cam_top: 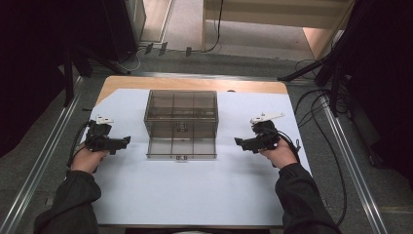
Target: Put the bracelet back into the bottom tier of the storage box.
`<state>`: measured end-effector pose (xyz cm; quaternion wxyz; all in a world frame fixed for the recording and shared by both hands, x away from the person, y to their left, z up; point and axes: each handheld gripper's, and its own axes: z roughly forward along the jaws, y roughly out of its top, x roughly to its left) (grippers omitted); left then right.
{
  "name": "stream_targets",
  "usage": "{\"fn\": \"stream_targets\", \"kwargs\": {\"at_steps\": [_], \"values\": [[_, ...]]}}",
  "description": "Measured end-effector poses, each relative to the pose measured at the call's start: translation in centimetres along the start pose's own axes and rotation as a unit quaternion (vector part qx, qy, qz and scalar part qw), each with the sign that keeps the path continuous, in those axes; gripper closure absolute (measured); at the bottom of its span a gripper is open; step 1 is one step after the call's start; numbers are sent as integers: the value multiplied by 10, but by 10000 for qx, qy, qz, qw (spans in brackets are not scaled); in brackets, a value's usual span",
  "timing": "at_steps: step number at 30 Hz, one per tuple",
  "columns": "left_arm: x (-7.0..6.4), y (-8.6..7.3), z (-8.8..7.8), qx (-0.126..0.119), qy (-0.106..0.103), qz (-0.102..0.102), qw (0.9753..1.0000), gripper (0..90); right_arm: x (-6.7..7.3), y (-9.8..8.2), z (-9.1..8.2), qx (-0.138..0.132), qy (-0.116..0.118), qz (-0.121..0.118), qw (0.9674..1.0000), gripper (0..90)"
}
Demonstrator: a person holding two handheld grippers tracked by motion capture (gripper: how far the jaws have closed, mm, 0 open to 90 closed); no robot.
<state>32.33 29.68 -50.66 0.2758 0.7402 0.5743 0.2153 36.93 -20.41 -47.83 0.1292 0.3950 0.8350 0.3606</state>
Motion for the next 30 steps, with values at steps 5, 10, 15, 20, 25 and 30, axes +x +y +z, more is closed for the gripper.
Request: {"fn": "stream_targets", "kwargs": {"at_steps": [5, 10, 15, 20, 25, 30], "values": [[0, 0, 0, -8, -8, -9, 10000, 141, 2, 1, 0, 11, 77, -110, 9999, 138], [-1, 0, 0, -9, -19, -17, 10000, 141, 3, 4, -2, -62, 109, -86, 9999, 136], [-1, -1, 0, -13, -32, -25, 10000, 141, 2, 6, -4, -98, 63, -44, 9999, 141], [-1, -1, 0, -23, -36, -24, 10000, 141, -2, 9, -8, -9, -87, 37, 10000, 146], [-1, -1, -1, -20, -24, -35, 10000, 141, -3, 12, -11, 78, -159, -63, 9998, 148], [-1, -2, -1, -18, -22, -32, 10000, 141, -8, 17, -16, 236, -276, -153, 9992, 195]]}}
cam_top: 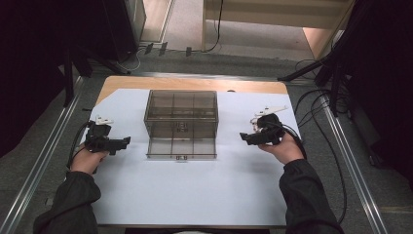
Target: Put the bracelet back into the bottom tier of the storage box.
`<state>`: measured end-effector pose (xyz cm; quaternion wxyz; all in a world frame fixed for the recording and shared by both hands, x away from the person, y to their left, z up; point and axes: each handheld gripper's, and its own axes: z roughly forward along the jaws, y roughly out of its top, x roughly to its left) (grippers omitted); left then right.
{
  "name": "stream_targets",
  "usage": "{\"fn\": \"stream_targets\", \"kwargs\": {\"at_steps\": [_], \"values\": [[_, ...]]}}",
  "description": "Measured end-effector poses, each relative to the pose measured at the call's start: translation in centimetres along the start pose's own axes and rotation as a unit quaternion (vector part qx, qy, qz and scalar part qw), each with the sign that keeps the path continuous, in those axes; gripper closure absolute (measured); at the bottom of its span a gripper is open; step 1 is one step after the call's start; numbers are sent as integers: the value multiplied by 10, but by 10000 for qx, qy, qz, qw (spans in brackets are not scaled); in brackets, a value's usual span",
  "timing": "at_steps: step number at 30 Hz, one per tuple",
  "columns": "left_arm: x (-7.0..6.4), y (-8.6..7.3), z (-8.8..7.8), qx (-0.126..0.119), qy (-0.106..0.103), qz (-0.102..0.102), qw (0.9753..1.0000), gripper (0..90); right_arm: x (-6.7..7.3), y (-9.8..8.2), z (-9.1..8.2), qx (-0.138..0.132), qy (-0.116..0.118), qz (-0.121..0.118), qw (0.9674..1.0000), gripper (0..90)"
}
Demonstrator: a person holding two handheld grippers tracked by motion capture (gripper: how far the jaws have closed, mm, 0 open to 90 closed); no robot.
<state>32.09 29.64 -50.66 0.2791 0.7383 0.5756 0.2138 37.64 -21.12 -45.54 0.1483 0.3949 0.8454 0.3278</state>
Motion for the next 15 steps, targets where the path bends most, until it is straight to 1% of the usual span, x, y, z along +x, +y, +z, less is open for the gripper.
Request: {"fn": "stream_targets", "kwargs": {"at_steps": [2, 3, 5, 9, 12, 15], "values": [[0, 0, 0, -2, 7, -8, 10000, 141, -5, 3, -4, 18, -8, 58, 10000, 244], [1, 0, 0, 11, 16, -5, 10000, 141, -7, 5, -6, 10, 20, 112, 9999, 244], [1, -1, 0, 20, 18, -6, 10000, 141, -10, 8, -8, -10, 49, 147, 9999, 266], [1, -1, 0, 14, 22, -5, 10000, 141, -16, 14, -9, 63, 76, 194, 9998, 318], [1, -1, 0, 20, 18, 5, 10000, 141, -19, 18, -6, 266, 145, 225, 9993, 326], [1, -1, 0, 28, 25, 11, 10000, 141, -23, 22, -2, 427, 98, 255, 9987, 324]]}}
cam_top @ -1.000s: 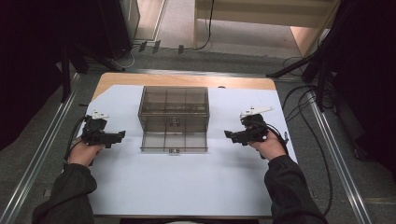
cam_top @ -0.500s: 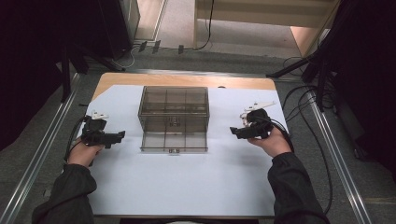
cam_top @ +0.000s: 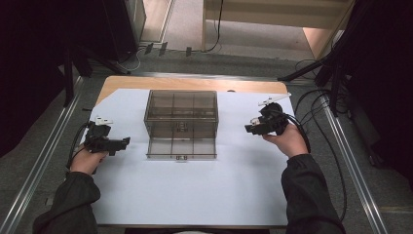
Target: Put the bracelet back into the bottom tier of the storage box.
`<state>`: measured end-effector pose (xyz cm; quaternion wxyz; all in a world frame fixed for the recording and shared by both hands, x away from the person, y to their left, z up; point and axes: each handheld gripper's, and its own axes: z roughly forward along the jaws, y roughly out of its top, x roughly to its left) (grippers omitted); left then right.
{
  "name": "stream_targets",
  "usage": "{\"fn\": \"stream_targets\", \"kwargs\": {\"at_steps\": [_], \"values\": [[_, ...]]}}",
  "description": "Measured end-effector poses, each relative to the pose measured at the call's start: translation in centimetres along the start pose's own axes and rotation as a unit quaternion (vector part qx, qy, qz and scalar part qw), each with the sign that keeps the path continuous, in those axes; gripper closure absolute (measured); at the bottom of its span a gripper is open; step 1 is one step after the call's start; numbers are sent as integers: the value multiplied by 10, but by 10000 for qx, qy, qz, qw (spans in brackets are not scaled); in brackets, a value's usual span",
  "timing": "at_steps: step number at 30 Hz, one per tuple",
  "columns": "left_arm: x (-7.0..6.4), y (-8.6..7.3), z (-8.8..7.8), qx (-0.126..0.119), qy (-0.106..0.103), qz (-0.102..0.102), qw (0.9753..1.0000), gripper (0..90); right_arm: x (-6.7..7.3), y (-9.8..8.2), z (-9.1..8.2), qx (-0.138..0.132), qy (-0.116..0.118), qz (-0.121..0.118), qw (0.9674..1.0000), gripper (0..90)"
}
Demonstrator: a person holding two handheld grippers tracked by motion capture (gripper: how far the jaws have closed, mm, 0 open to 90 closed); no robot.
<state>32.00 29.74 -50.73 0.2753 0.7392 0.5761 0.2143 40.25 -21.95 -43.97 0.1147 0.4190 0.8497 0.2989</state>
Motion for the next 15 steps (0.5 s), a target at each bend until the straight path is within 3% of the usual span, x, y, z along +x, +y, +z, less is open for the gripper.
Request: {"fn": "stream_targets", "kwargs": {"at_steps": [15], "values": [[0, 0, 1, 5, 21, 19, 10000, 141, -24, 16, 8, 518, -362, 119, 9979, 324]]}}
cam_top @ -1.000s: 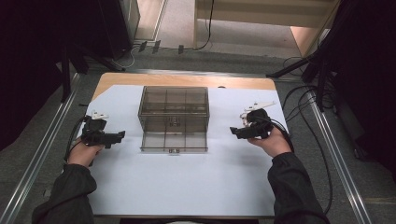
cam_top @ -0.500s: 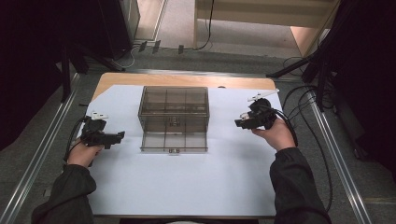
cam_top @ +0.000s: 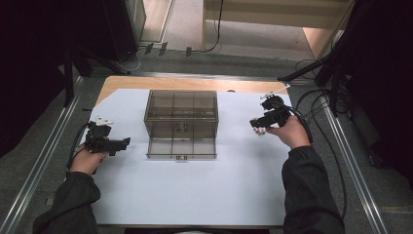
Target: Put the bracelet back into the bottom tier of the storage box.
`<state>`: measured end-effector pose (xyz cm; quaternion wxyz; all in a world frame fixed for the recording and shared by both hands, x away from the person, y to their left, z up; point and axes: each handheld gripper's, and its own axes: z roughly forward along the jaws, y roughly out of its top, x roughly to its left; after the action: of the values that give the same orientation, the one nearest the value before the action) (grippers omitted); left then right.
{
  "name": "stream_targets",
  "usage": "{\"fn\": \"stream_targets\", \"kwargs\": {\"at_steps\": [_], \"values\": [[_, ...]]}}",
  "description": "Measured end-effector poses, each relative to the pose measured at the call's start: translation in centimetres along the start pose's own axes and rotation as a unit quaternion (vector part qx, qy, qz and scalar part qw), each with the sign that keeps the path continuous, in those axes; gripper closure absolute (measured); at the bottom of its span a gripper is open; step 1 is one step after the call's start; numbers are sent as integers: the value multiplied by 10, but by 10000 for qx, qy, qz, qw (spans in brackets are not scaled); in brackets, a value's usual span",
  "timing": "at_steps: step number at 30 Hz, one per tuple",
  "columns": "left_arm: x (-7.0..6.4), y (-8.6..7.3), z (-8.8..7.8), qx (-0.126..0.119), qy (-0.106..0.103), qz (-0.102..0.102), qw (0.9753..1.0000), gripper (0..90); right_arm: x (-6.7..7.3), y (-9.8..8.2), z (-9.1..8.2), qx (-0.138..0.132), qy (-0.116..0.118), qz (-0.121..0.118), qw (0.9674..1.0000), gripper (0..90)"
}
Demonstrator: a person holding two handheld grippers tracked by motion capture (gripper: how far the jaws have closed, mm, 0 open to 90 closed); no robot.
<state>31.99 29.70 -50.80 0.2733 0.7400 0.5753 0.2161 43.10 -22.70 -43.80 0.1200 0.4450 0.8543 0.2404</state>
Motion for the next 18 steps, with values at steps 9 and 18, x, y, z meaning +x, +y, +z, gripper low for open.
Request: {"fn": "stream_targets", "kwargs": {"at_steps": [9, 18], "values": [[2, -2, -3, -13, 31, -37, 10000, 141, -10, 7, 12, 546, -100, 197, 9983, 321], [6, -9, -9, -6, 121, -117, 9999, 141, -20, 10, 27, 849, -135, 334, 9957, 280]]}}
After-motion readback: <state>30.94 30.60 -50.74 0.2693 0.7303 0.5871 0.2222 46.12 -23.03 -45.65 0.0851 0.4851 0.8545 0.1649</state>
